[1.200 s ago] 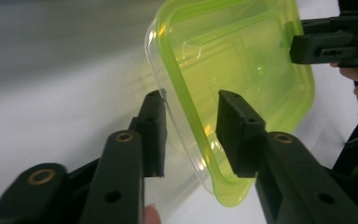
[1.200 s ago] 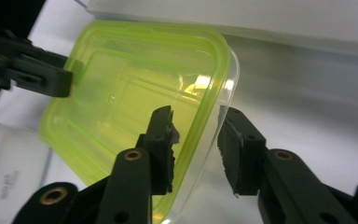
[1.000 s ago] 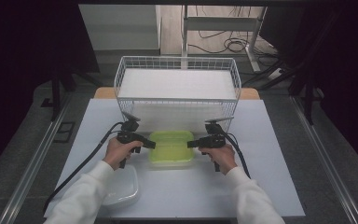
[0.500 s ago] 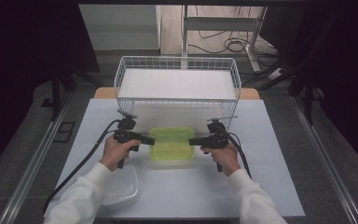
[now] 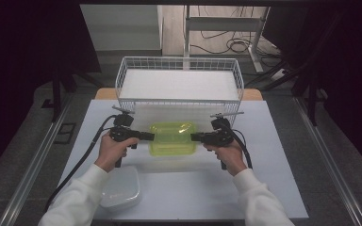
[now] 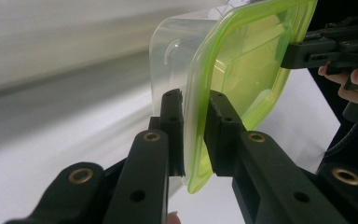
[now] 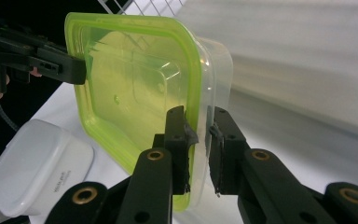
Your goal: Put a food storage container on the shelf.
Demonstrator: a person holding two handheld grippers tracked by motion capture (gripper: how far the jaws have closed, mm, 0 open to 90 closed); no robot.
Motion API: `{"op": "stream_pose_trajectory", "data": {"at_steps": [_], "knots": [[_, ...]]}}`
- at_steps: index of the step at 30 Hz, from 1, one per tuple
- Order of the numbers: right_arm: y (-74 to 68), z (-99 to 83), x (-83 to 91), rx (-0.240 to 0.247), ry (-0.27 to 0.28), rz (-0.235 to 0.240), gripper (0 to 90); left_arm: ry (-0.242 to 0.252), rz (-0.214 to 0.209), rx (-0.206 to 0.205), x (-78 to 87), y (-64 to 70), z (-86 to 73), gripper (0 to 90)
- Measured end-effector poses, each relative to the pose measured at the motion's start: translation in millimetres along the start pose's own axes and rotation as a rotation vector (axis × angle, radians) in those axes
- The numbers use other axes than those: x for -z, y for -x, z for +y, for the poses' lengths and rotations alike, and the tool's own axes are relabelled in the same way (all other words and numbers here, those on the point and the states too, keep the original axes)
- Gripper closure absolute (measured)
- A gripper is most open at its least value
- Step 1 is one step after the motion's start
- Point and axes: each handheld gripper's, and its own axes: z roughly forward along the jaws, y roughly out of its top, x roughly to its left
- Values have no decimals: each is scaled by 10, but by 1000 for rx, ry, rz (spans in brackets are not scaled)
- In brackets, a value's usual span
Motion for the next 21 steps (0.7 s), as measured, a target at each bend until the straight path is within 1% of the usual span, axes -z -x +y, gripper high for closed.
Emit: {"op": "stream_pose_trajectory", "data": {"at_steps": [3,4,5,7,8,9,12,15,16,18,21], "knots": [[-62,48,39,22,21,-2,782,28,2,-13,83,46,24,794],[-62,48,39,22,21,-2,782,28,2,-13,83,46,24,795],[-106,85,77,36,41,3,782,41,-2,-24,141,66,40,795],[-145,114,106,43,47,4,782,53,6,-38,195,102,58,795],[-159,130,117,57,55,3,782,57,13,-49,223,124,70,795],[-179,146,130,58,59,3,782,63,19,-57,250,146,84,795],[-209,182,157,67,73,5,782,74,20,-62,297,172,110,795],[-259,263,215,81,92,3,782,94,22,-80,366,219,161,795],[-259,263,215,81,92,3,782,94,22,-80,366,219,161,795],[-296,344,270,91,105,5,782,113,20,-90,425,257,211,796],[-325,410,317,100,119,8,782,129,21,-104,489,297,276,795]]}}
